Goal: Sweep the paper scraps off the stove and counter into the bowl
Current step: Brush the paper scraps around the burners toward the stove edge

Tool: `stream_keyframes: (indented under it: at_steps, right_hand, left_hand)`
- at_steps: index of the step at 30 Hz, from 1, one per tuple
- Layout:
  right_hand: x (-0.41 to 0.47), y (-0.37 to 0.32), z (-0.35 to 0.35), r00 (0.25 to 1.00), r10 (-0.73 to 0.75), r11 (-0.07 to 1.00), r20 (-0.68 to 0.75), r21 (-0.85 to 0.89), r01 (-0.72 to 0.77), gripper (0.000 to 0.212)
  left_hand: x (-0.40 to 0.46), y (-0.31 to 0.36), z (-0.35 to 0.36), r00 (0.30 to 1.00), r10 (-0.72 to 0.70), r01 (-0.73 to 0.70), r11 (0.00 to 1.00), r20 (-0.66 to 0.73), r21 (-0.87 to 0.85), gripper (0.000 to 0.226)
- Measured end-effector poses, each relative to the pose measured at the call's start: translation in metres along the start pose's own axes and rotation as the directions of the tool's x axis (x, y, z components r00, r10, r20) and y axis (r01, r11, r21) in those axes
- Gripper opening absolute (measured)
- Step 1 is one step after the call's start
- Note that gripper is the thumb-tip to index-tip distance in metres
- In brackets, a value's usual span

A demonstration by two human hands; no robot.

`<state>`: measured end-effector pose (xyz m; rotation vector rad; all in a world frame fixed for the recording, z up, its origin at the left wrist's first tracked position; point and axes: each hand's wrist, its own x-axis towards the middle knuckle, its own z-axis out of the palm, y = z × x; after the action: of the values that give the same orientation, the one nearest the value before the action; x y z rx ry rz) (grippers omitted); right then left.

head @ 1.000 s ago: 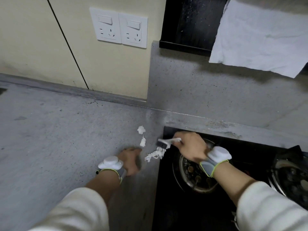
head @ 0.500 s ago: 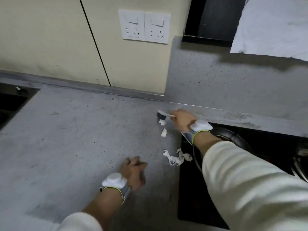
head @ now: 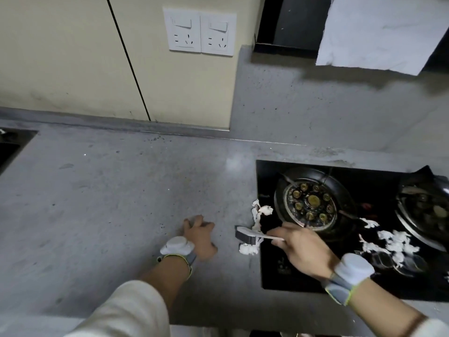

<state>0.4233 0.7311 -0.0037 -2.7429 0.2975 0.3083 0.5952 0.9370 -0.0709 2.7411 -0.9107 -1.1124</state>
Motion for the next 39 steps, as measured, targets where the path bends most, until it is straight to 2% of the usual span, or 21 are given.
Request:
stream_keyframes:
  at_steps: [4, 7, 9, 11, 13, 14, 17, 20, 23, 26, 28, 31, 33, 37, 39]
  right_hand:
    - [-0.007, 0.009, -0.011, 0.981, 0.098, 0.993, -0.167, 0.089, -0.084, 0.027]
    - [0.013, 0.012, -0.023, 0.961, 0.111, 0.993, -0.254, -0.019, -0.12, 0.025]
    - [0.032, 0.009, -0.024, 0.972, 0.109, 0.98, -0.208, -0.139, -0.14, 0.024]
    - [0.043, 0.003, -0.022, 0.986, 0.113, 0.964, -0.124, -0.227, -0.139, 0.027]
    - [0.044, 0.002, -0.019, 0.993, 0.076, 0.957, -0.093, -0.273, -0.098, 0.031]
    - [0.04, 0.002, -0.018, 0.995, 0.053, 0.956, -0.082, -0.283, -0.074, 0.032]
    - [0.018, 0.007, -0.011, 1.0, -0.027, 0.954, -0.014, -0.298, 0.022, 0.033]
    - [-0.016, 0.017, 0.001, 0.995, -0.102, 0.946, -0.008, -0.31, 0.095, 0.026]
    - [-0.046, 0.027, 0.014, 0.985, -0.164, 0.958, -0.059, -0.249, 0.144, 0.023]
    - [-0.065, 0.041, 0.018, 0.969, -0.212, 0.961, -0.123, -0.205, 0.185, 0.005]
    - [-0.074, 0.05, 0.016, 0.951, -0.219, 0.973, -0.22, -0.125, 0.195, 0.006]
    - [-0.087, 0.054, 0.009, 0.945, -0.068, 0.985, -0.321, 0.131, 0.115, 0.026]
    - [-0.1, 0.06, 0.008, 0.945, 0.007, 0.978, -0.327, 0.199, 0.061, 0.031]
    - [-0.134, 0.064, 0.008, 0.928, 0.108, 0.927, -0.356, 0.373, 0.035, 0.028]
    - [-0.15, 0.07, 0.014, 0.931, 0.138, 0.922, -0.337, 0.388, 0.004, 0.025]
  left_hand:
    - [-0.006, 0.004, 0.016, 0.996, 0.035, -0.04, 0.997, -0.08, -0.067, 0.064]
    - [-0.02, 0.016, 0.028, 0.993, 0.026, -0.038, 0.994, -0.112, -0.104, 0.06]
    - [-0.032, 0.026, 0.033, 0.994, 0.027, -0.041, 0.992, -0.108, -0.122, 0.057]
    - [-0.045, 0.035, 0.037, 0.98, 0.03, -0.05, 0.994, -0.199, -0.093, 0.054]
    - [-0.055, 0.037, 0.043, 0.957, -0.01, -0.039, 0.986, -0.291, -0.16, 0.05]
    - [-0.061, 0.039, 0.045, 0.962, -0.027, -0.029, 0.98, -0.273, -0.198, 0.046]
    - [-0.08, 0.041, 0.052, 0.993, -0.056, 0.031, 0.972, -0.102, -0.233, 0.048]
    - [-0.094, 0.055, 0.056, 0.983, -0.096, 0.056, 0.969, -0.157, -0.24, 0.044]
    - [-0.104, 0.073, 0.071, 0.979, -0.119, 0.079, 0.972, -0.168, -0.223, 0.054]
    - [-0.117, 0.103, 0.084, 0.972, -0.141, 0.1, 0.973, -0.189, -0.208, 0.043]
    - [-0.121, 0.12, 0.092, 0.957, -0.166, 0.121, 0.974, -0.239, -0.193, 0.037]
    - [-0.126, 0.13, 0.096, 0.944, -0.192, 0.142, 0.971, -0.27, -0.191, 0.034]
    - [-0.133, 0.136, 0.103, 0.944, -0.191, 0.14, 0.971, -0.27, -0.196, 0.033]
    - [-0.148, 0.144, 0.124, 0.948, -0.182, 0.147, 0.978, -0.262, -0.145, 0.046]
    - [-0.15, 0.145, 0.132, 0.963, -0.147, 0.117, 0.983, -0.226, -0.142, 0.048]
